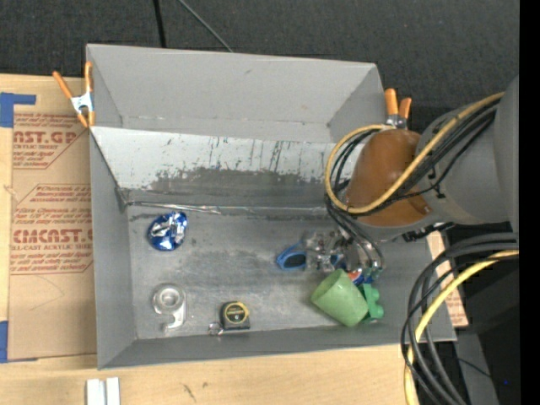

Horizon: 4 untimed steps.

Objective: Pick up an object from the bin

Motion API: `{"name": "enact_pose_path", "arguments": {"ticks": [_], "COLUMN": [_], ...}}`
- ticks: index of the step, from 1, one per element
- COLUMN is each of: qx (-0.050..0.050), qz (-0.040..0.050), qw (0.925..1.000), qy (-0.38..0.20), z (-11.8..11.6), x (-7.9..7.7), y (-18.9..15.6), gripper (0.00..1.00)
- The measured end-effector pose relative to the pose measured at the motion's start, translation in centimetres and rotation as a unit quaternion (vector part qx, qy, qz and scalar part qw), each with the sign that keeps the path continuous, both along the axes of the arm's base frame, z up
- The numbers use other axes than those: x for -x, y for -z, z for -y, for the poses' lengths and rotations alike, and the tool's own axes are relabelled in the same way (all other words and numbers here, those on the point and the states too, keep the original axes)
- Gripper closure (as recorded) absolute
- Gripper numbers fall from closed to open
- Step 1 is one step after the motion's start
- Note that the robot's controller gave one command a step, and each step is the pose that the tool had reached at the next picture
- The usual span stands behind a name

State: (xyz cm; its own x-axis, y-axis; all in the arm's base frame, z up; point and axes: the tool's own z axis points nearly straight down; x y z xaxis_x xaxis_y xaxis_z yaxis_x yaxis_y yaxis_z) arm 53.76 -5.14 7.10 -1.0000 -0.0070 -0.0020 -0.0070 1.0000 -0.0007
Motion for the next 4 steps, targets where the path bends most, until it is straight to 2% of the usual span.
{"name": "enact_pose_path", "arguments": {"ticks": [1, 2, 3, 4], "qx": [0.000, 0.000, 0.000, 0.001], "qz": [0.0060, -0.0003, 0.0059, 0.0034], "qw": [1.0000, 1.0000, 1.0000, 0.9981], "qy": [0.000, 0.000, 0.000, -0.062], "z": [0.0, 0.0, 0.0, -2.8], "x": [-0.3, 0.0, -0.3, 0.8], "y": [-0.2, 0.0, -0.2, -0.2], "gripper": [0.00, 1.00, 0.00, 0.00]}}
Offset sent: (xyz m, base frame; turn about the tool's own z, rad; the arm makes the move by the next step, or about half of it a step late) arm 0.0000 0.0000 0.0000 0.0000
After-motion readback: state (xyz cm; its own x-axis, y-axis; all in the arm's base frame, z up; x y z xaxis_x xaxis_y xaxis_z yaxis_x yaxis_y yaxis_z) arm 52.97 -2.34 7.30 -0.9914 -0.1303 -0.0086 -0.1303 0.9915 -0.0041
